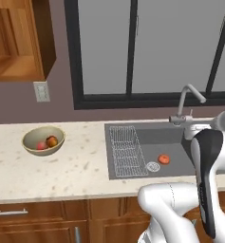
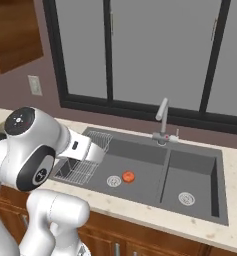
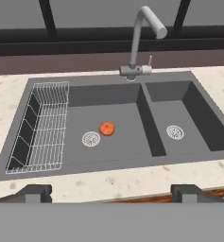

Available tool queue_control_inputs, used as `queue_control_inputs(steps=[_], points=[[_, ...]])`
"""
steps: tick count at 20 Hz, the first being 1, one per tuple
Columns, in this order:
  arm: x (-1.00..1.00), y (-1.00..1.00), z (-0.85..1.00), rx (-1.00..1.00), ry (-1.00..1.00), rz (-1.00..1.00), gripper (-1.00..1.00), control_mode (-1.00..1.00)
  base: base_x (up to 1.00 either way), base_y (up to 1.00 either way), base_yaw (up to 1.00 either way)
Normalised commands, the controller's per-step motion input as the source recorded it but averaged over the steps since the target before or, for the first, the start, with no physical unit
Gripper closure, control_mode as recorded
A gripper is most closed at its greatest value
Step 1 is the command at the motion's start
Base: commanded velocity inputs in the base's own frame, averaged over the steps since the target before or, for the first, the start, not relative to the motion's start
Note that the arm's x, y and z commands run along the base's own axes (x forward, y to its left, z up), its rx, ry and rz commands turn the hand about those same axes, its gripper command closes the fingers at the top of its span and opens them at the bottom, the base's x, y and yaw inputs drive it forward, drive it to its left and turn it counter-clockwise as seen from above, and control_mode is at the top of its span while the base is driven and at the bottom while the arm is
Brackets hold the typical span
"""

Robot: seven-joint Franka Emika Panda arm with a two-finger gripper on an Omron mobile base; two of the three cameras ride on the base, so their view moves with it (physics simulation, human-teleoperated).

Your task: Pick the peachs from the cabinet and place them in one bowl. Pick the squash from the sink and place it in the other bowl.

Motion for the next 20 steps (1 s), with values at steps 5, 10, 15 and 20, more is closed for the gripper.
queue_control_inputs(steps=[5, 10, 15, 20], points=[[0.0, 0.0, 0.0, 0.0, 0.0, 0.0, -1.0, 1.0, -0.24, -0.61, 0.0], [0.0, 0.0, 0.0, 0.0, 0.0, 0.0, -1.0, 1.0, -0.02, -0.48, 0.0], [0.0, 0.0, 0.0, 0.0, 0.0, 0.0, -1.0, 1.0, -0.4, -0.69, -0.1], [0.0, 0.0, 0.0, 0.0, 0.0, 0.0, -1.0, 1.0, -0.55, -0.24, -0.07]])
